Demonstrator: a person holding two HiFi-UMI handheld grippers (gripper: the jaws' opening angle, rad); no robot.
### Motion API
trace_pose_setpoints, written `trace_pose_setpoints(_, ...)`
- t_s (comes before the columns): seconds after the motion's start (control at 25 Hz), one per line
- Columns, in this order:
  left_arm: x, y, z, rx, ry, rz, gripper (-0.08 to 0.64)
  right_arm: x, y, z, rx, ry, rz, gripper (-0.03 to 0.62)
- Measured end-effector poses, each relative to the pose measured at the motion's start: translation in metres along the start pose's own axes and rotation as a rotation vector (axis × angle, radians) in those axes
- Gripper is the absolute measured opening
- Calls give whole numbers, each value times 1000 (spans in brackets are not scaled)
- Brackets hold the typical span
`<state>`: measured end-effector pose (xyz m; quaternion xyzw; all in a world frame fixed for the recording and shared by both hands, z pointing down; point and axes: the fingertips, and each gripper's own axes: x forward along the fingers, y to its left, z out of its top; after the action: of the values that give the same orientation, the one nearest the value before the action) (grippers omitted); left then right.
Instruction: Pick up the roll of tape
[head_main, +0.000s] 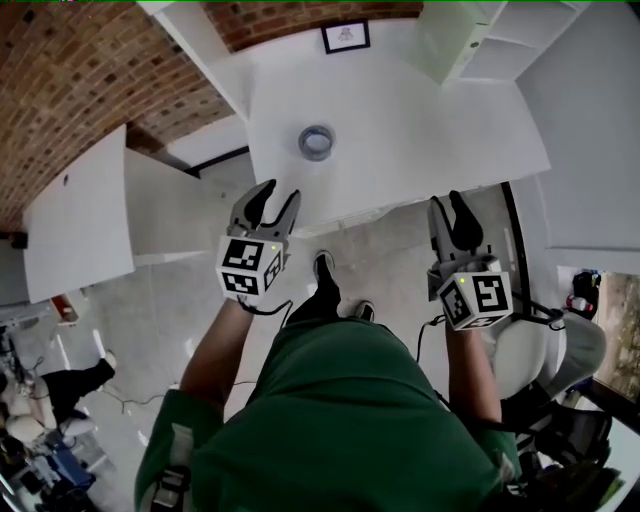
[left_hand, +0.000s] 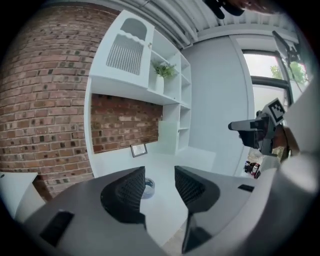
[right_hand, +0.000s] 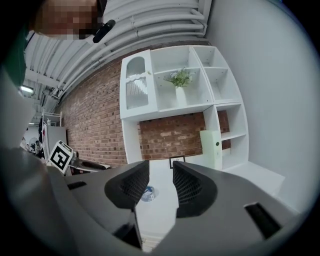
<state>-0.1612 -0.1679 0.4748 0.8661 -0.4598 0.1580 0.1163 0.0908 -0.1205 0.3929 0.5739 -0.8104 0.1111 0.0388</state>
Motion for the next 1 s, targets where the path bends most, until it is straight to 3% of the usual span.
trace_pose_setpoints(0.2,50,29,-20,62,88,-86,193,33,-2,-7,33,26,-58,160)
trace_pose_setpoints(0.48,120,32,-47,198,207,-178,193,52,-28,-22,67,69,-123,158)
trace_pose_setpoints(1.0,222,20,-105,353,446,-224,193,78,-102,-61,184,123,-132,153)
